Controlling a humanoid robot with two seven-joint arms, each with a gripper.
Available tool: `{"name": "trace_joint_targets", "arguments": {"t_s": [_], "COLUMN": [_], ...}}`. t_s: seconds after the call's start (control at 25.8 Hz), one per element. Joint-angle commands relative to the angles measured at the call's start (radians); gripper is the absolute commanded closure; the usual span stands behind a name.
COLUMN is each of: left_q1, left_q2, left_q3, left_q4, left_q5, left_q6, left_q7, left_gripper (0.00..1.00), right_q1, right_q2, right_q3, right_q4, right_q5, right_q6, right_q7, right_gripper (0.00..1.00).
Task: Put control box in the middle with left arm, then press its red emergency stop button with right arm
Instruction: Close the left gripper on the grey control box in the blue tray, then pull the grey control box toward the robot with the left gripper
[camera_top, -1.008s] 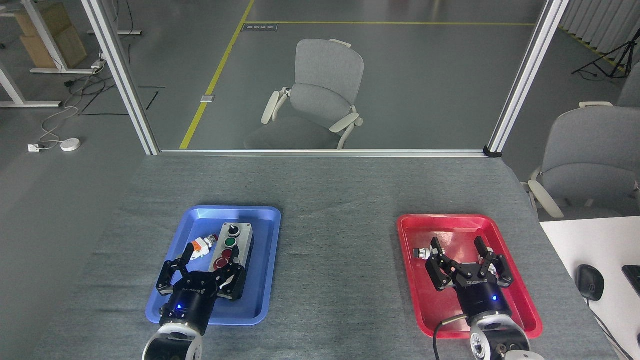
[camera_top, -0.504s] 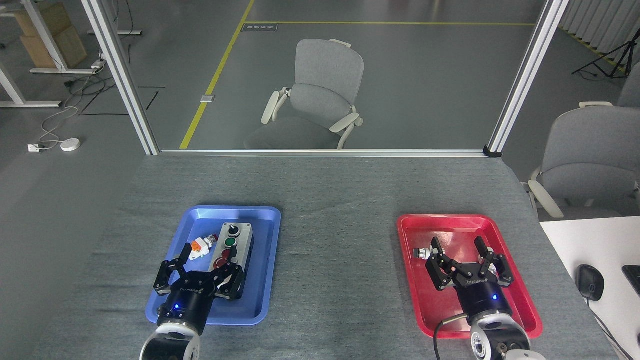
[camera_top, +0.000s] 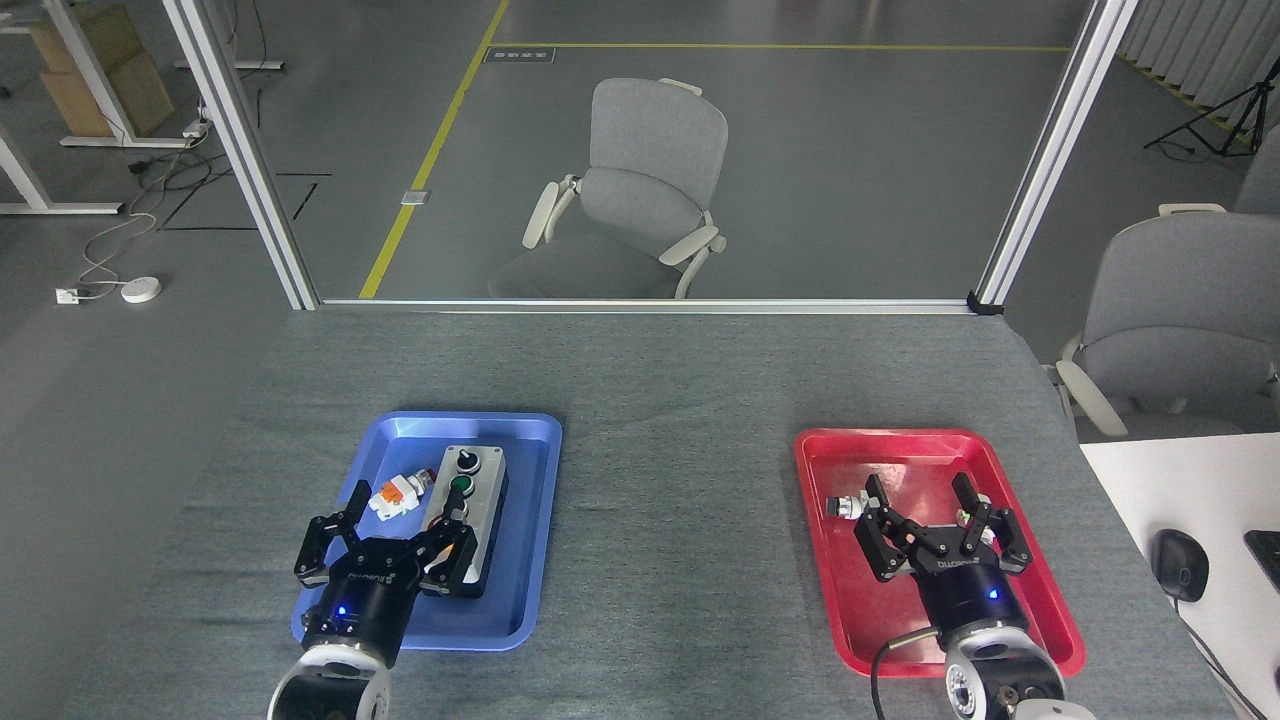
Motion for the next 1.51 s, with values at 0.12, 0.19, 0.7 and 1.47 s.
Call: {"name": "trace_joint_targets", "arguments": {"t_s": [0.12,0.19,0.7,1.47], "left_q1": [0.002,0.002,0.028,-0.018], "left_q2": [-0.004,-0.004,0.007,0.068], "left_q3": [0.005,0.005,0.004,-0.150], "left_q4": [0.010,0.010,0.001,0.162], "left_q5": [0.000,0.002,-0.002,0.021], "left_q6": [0.002,0.002,-0.001,0.108], "left_q7": [0.010,0.011,0.025,0.050], "left_gripper": [0.01,0.01,0.01,0.01], "right_q1": [0.002,0.002,0.003,0.003], "right_q2": [0.003,0.003,-0.006,-0.014], "right_q3": [0.001,0.001,0.004,0.003], "right_q4": [0.000,0.000,0.000,0.000], "right_q5": [0.000,0.000,0.000,0.000], "right_q6": [-0.002,-0.002,-0.002,0.000], "right_q7": [-0.001,-0.001,-0.001,-0.001], "right_gripper": [0.01,0.01,0.01,0.01]}}
